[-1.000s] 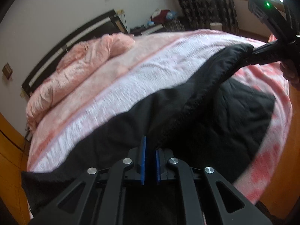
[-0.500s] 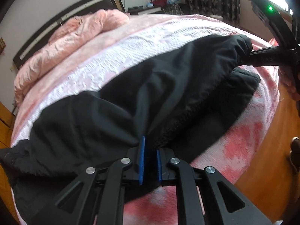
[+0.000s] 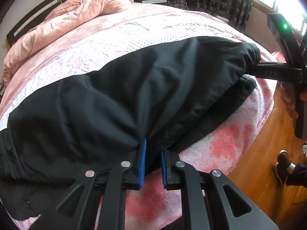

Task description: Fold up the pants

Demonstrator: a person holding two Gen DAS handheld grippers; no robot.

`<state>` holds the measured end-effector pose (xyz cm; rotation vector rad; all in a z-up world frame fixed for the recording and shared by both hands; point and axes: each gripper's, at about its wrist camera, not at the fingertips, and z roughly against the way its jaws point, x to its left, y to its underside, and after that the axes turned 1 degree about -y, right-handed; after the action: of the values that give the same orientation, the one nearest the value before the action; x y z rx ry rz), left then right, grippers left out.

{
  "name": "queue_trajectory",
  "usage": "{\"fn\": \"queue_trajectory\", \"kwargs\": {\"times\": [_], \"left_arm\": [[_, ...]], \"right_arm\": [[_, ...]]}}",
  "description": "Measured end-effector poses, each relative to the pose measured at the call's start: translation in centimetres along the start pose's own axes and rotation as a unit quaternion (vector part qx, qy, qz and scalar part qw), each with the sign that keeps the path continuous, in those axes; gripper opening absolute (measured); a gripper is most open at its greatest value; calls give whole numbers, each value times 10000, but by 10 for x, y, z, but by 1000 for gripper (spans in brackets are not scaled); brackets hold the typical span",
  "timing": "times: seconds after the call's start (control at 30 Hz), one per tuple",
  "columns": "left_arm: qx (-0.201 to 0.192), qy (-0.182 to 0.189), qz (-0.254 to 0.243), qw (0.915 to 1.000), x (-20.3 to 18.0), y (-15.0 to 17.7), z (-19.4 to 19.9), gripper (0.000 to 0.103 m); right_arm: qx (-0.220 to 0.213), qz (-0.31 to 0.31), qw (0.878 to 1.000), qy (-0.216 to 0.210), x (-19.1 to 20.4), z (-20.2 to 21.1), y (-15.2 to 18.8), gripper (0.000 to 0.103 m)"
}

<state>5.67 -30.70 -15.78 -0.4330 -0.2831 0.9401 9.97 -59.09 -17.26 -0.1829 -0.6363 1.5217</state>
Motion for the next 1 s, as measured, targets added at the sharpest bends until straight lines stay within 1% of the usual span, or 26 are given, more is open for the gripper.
{"fn": "queue_trajectory", "kwargs": {"times": [0.03, 0.07, 0.1, 0.17, 0.23, 0.27, 0.33, 0.37, 0.4, 0.47, 0.53, 0.6, 0.63, 0.67, 0.7, 0.73, 0.77, 0.8, 0.83, 0.9, 0.93, 0.97, 1.0], "left_arm": [[35, -4, 71, 10000, 0, 0, -1, 12], [85, 13, 145, 9999, 0, -1, -3, 13], [113, 35, 183, 9998, 1, -3, -4, 13], [174, 135, 295, 9993, 1, -7, -5, 13], [198, 159, 283, 9993, -1, -7, -7, 13], [200, 139, 278, 9993, -2, -7, -7, 14], [207, 142, 294, 9993, -3, -9, -8, 15], [207, 152, 313, 9992, -4, -8, -7, 16], [208, 166, 332, 9991, -3, -7, -7, 16], [221, 190, 343, 9990, -3, -8, -7, 17], [226, 211, 374, 9988, -1, -6, -6, 18], [228, 245, 432, 9985, 1, -6, -6, 19], [231, 255, 448, 9984, 2, -5, -6, 19], [234, 268, 462, 9983, 2, -5, -6, 19], [240, 280, 473, 9982, 3, -5, -6, 20], [250, 299, 493, 9980, 4, -5, -6, 20], [258, 326, 512, 9978, 5, -5, -6, 20], [259, 360, 535, 9976, 6, -5, -4, 22], [254, 414, 555, 9973, 6, -5, -2, 24], [208, 512, 588, 9967, 9, -6, 7, 33], [175, 567, 613, 9964, 10, -5, 15, 36], [144, 646, 646, 9957, 14, -3, 23, 41], [117, 720, 698, 9949, 18, 0, 30, 43]], "right_arm": [[-23, -33, 10000, 42, -1, 3, 2, 16], [-18, -81, 9999, 82, -2, 6, 3, 25], [-13, -152, 9998, 150, -3, 11, 6, 30], [-64, -328, 9993, 159, -7, 22, 12, 34], [-140, -657, 9977, 44, -13, 37, 22, 34], [-192, -807, 9965, -66, -14, 43, 26, 34], [-259, -1096, 9923, -515, -12, 53, 35, 34], [-269, -1194, 9901, -690, -10, 55, 38, 38], [-278, -1295, 9874, -869, -7, 56, 40, 50], [-268, -1609, 9779, -1311, -3, 52, 41, 69], [-257, -1921, 9669, -1656, -1, 43, 39, 70], [-210, -2098, 9624, -1713, 0, 34, 33, 70], [-88, -2237, 9599, -1689, 1, 26, 29, 70], [-12, -2332, 9576, -1692, 1, 20, 26, 66], [4, -2387, 9556, -1730, 2, 15, 23, 52], [50, -2453, 9530, -1776, 3, 8, 19, 42], [137, -2504, 9509, -1816, 4, 4, 17, 22], [191, -2529, 9490, -1874, 5, 2, 15, 11], [95, -2435, 9521, -1845, 9, 6, 10, 10], [-74, -2165, 9636, -1568, 18, 19, 4, 7], [-219, -2040, 9683, -1422, 23, 27, 1, 6], [-253, -2017, 9703, -1312, 24, 30, 0, 6], [-195, -2049, 9716, -1168, 24, 29, 0, 6]]}}
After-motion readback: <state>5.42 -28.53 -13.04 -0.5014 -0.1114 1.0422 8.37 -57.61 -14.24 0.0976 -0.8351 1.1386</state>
